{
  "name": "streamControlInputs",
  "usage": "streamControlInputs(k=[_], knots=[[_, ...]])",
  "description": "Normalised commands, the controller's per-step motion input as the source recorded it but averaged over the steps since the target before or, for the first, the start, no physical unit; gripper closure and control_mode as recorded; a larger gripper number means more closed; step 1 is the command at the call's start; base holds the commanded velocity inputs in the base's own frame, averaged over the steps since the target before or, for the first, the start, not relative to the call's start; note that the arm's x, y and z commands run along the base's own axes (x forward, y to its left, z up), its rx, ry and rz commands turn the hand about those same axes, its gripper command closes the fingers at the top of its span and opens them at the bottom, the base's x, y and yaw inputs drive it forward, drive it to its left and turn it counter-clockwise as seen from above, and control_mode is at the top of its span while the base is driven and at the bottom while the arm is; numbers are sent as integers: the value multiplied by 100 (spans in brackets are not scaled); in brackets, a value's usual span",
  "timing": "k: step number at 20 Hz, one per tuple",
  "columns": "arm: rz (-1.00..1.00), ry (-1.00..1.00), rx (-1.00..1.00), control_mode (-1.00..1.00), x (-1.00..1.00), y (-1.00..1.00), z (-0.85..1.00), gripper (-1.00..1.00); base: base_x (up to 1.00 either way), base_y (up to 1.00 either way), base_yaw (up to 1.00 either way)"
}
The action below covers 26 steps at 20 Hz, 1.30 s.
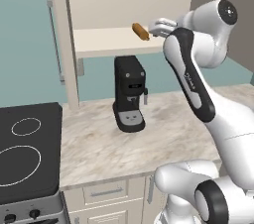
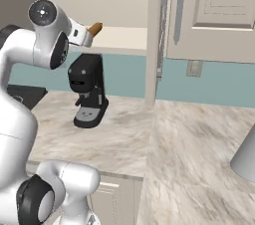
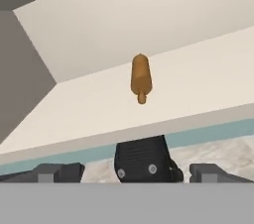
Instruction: Open the cabinet, retrieve the rolling pin, and place it next to the meat on the cutting board to prepare for tenderizing.
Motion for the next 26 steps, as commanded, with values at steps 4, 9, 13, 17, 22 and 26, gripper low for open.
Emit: streamControlInputs(k=[4,9,13,17,22,26], knots=[[-6,2,-9,-100,53,-12,0,-100,0,0,0],[-1,0,-13,-100,44,0,-3,-100,0,0,0],[0,0,-14,-100,37,0,-10,-100,0,0,0],[0,0,-12,-100,34,0,-11,-100,0,0,0],[0,0,-12,-100,33,0,-14,-100,0,0,0],[0,0,-10,-100,33,2,-8,-100,0,0,0]])
